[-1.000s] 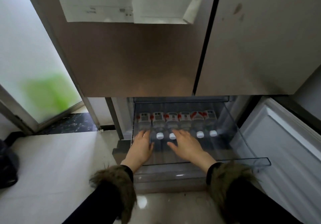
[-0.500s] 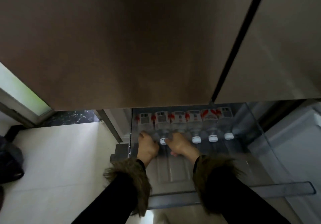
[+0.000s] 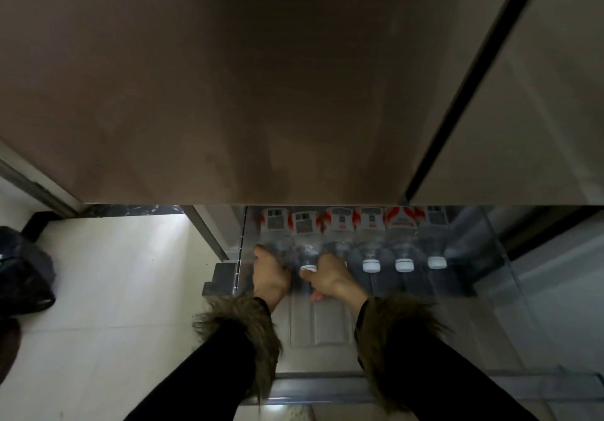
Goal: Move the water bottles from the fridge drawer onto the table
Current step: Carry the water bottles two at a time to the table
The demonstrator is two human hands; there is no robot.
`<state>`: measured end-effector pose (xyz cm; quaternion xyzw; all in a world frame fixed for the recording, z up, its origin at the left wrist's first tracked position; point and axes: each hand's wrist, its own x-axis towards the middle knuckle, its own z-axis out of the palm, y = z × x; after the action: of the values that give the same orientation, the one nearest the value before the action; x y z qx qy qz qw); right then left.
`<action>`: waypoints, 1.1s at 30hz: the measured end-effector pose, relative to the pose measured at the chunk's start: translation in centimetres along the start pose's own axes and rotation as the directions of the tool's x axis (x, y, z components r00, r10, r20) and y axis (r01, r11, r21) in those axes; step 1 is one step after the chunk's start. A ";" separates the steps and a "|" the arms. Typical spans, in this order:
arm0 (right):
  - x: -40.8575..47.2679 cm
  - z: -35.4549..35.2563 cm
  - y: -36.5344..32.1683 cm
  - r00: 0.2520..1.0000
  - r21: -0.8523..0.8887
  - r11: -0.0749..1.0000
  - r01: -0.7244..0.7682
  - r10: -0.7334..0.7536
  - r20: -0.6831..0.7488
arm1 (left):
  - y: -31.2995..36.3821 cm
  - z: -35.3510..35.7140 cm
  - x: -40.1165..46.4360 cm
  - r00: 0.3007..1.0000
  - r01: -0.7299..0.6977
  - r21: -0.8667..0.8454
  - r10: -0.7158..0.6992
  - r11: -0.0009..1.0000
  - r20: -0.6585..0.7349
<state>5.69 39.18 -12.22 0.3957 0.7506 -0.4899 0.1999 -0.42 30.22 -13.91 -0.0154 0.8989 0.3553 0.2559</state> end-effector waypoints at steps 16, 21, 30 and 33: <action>-7.8 -4.9 -0.3 0.985 0.045 0.990 0.133 -0.127 -0.116 | 1.6 -6.9 -6.2 0.959 -0.270 0.113 0.278 0.956 -0.061; -11.1 -7.2 -1.3 0.879 -0.139 0.938 0.317 -0.346 -0.329 | 2.8 -10.3 -8.9 0.826 -0.476 0.216 0.518 0.853 -0.225; -11.9 -5.7 -2.1 0.736 -0.303 0.805 0.510 -0.591 -0.330 | 2.6 -10.4 -9.6 0.706 -0.635 0.307 0.694 0.708 -0.142; -11.6 -5.1 -1.0 0.716 -0.299 0.753 0.586 -0.654 -0.243 | 1.5 -10.3 -9.8 0.716 -0.645 0.228 0.681 0.730 -0.152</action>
<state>12.40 38.87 -1.40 0.1742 0.9075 -0.3761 -0.0679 3.18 23.14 -1.99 0.2886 0.8924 0.3468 0.0079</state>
